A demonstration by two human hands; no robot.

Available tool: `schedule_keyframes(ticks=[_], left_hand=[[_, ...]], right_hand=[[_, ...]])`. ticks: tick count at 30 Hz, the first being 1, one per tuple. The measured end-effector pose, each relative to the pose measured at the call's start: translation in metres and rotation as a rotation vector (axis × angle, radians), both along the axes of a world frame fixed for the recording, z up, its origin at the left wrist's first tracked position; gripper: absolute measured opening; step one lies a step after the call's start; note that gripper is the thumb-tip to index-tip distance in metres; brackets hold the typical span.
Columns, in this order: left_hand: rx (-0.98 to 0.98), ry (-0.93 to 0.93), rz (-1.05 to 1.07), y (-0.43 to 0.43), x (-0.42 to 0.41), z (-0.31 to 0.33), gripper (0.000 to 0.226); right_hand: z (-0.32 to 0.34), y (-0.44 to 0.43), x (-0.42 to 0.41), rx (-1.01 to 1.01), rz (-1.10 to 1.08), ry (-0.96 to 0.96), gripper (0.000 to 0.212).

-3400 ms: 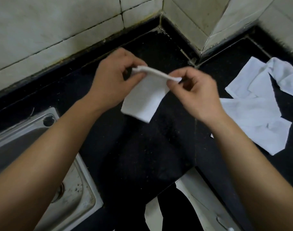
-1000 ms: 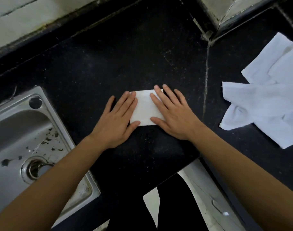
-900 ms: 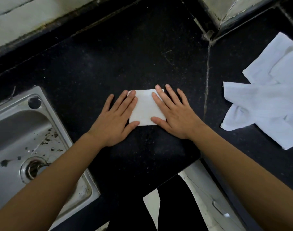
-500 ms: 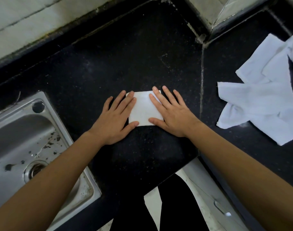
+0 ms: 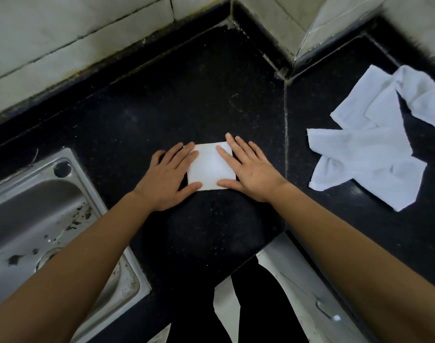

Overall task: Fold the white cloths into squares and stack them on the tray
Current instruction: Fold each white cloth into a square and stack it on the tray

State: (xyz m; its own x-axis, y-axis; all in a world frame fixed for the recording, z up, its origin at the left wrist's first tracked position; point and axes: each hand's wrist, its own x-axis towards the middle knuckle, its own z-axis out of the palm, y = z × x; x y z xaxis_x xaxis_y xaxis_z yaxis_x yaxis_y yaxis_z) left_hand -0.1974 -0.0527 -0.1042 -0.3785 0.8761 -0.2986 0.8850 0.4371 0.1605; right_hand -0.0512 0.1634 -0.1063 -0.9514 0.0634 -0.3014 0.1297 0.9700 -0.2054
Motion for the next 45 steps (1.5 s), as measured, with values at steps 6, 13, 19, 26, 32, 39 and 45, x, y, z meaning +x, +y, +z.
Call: schedule_keyframes(ticks=[6, 13, 19, 26, 32, 39, 45], left_hand=[[0.286, 0.013, 0.093, 0.030, -0.007, 0.025, 0.056], [0.044, -0.132, 0.185, 0.067, -0.007, 0.031, 0.050], [0.080, -0.461, 0.600, 0.021, 0.030, 0.037, 0.053], [0.128, -0.311, 0.562, 0.006, 0.048, 0.040, 0.061], [0.001, -0.153, 0.154, 0.048, 0.033, 0.038, 0.060], [-0.099, -0.179, 0.178, 0.040, 0.037, 0.039, 0.046], [-0.261, -0.323, 0.390, 0.019, 0.036, 0.044, 0.041]], right_hand=[[0.003, -0.039, 0.040, -0.117, -0.595, 0.417, 0.059], [-0.013, -0.067, 0.046, -0.050, -0.682, 0.456, 0.044], [-0.010, -0.050, 0.055, -0.063, -0.752, 0.439, 0.042], [-0.009, -0.051, 0.059, -0.082, -0.713, 0.430, 0.048], [-0.003, -0.063, 0.064, 0.009, -0.688, 0.401, 0.053], [0.000, -0.066, 0.064, -0.223, -0.713, 0.342, 0.035], [0.006, -0.071, 0.066, -0.288, -0.687, 0.299, 0.044]])
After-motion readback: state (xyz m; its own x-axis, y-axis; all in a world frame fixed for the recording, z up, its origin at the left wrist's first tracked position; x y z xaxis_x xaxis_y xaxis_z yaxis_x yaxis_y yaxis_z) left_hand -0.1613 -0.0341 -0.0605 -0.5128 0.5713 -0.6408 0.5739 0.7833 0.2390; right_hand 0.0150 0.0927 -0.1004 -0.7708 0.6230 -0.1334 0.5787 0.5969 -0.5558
